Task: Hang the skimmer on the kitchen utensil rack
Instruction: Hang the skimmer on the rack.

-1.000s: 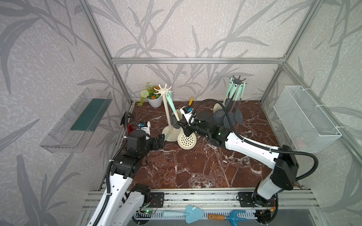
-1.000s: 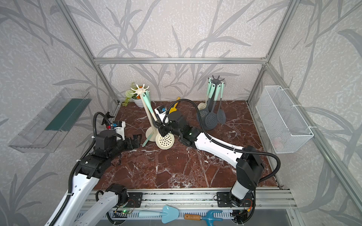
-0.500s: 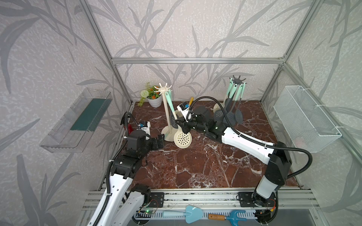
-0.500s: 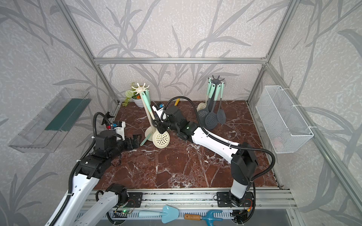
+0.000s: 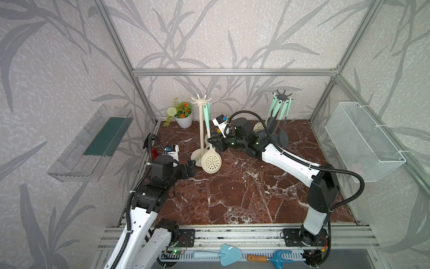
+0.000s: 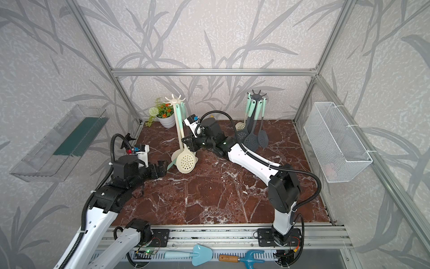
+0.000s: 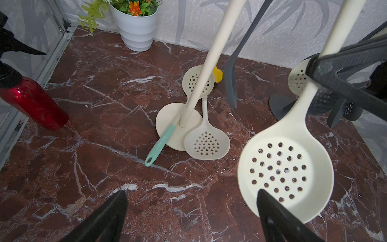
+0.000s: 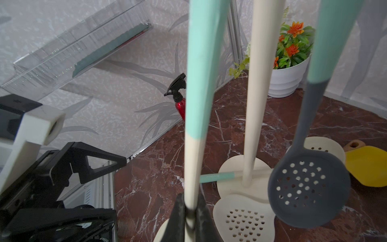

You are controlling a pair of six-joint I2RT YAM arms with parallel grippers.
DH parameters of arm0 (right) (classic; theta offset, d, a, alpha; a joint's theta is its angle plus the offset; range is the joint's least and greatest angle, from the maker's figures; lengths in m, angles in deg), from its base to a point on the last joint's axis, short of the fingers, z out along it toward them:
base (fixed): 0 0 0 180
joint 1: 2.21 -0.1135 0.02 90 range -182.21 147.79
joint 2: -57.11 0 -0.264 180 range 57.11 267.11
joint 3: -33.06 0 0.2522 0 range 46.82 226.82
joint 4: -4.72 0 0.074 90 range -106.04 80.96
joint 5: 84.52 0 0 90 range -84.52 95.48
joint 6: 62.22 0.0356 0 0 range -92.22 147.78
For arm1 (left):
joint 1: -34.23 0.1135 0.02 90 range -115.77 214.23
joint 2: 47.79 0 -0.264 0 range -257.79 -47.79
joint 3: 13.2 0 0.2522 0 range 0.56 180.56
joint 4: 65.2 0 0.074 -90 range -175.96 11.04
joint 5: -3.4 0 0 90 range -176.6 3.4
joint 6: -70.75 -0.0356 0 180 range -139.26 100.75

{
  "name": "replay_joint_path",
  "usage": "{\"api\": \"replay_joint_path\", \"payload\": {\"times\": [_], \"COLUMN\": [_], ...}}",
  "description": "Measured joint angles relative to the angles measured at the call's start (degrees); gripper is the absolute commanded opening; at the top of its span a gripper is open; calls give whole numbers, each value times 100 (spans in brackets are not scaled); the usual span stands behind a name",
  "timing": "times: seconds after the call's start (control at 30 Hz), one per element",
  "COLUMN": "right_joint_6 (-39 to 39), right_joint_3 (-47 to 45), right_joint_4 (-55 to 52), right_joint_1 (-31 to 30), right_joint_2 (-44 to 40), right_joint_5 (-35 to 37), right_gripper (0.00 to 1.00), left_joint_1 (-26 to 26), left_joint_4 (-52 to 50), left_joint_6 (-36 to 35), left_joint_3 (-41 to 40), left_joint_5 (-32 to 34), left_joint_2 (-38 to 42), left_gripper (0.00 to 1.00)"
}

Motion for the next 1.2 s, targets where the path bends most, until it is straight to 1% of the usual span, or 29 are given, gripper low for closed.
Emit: {"api": "replay_joint_path", "payload": {"times": [0.4, 0.67, 0.83, 0.9, 1.1, 1.2], "right_joint_6": [542, 1193, 1530, 1591, 1683, 1641], "right_joint_3": [197, 243, 243, 243, 243, 243], "right_joint_4": [726, 1648, 2039, 2100, 2170, 2157], "right_joint_1": [55, 214, 321, 348, 365, 367], "right_joint_2": [501, 835, 949, 960, 970, 970], "right_joint_5": [-1298, -2087, -2358, -2417, -2529, -2559], "right_gripper": [0, 0, 0, 0, 0, 0], "left_joint_1": [-2, -2, -2, -2, -2, -2], "left_joint_4": [76, 120, 260, 317, 570, 739], "left_joint_6": [2, 0, 0, 2, 55, 127], "left_joint_3": [-42, -87, -146, -153, -146, -94], "left_joint_5": [-9, -61, -240, -341, -822, -1137], "left_joint_2": [85, 109, 219, 254, 245, 140], "left_gripper": [94, 94, 92, 90, 83, 81]}}
